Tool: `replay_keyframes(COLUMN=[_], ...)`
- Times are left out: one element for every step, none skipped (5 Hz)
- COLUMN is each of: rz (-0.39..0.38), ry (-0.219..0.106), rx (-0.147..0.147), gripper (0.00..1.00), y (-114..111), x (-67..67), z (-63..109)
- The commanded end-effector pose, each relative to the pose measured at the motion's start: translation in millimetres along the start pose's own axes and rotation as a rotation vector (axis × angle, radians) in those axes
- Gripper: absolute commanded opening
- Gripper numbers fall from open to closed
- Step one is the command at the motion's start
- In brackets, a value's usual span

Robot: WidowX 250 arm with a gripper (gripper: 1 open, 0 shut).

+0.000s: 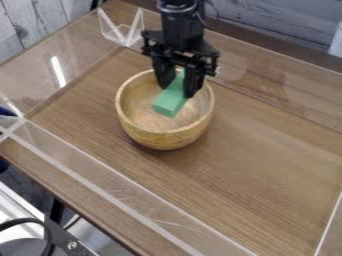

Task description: Remove the green block from inside the brown bowl and put it on the table

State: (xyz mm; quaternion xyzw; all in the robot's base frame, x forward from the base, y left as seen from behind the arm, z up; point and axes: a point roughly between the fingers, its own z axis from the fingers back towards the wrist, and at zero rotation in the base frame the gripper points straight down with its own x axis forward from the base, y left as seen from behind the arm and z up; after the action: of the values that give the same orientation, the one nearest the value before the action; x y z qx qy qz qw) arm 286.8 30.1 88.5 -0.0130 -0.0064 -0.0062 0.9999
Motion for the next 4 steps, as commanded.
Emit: replay_keyframes(rz=[-0.038, -0.080, -0.114, -0.141], ry=[-0.091, -0.083, -0.069, -0.048], rx=[-0.004, -0.013, -0.021, -0.032], gripper=[0.00, 0.00, 0.00, 0.00], y=[-18, -41, -60, -71], x=[12.1, 14.0, 13.4, 10.7], z=[25.4, 18.0, 9.2, -2.1])
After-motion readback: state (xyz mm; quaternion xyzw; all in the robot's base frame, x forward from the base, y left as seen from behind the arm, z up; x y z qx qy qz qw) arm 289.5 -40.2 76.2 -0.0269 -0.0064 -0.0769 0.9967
